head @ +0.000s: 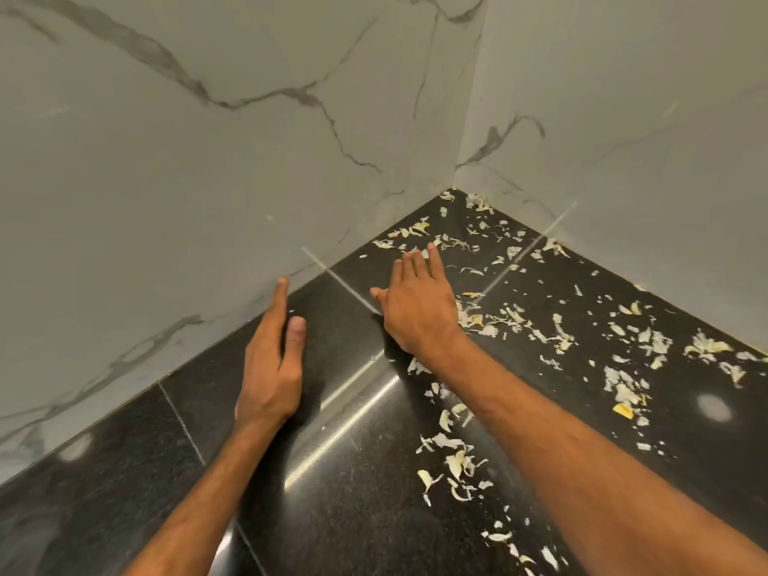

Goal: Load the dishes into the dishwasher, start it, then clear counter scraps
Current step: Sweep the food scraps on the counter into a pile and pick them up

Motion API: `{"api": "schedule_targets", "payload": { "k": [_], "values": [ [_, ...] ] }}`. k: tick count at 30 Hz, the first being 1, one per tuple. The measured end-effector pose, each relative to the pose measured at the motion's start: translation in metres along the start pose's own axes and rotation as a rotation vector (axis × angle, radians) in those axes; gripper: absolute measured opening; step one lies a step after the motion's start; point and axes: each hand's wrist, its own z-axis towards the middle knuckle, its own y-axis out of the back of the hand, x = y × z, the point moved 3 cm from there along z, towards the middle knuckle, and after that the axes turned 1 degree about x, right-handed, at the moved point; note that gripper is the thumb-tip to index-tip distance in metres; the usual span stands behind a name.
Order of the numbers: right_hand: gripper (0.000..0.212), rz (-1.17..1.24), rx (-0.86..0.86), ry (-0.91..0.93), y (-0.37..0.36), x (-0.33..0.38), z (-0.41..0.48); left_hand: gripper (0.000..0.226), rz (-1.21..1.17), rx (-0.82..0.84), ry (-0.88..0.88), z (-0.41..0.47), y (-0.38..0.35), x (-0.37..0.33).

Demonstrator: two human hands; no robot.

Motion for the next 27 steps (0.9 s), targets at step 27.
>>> {"api": "schedule_targets", "payload": {
  "k": [27],
  "values": [
    [0.062, 0.385, -0.046, 0.370, -0.015, 0.130, -0.116, 0.064, -0.301, -0.201, 0.002, 0.003, 0.014, 0.012]
  ]
}}
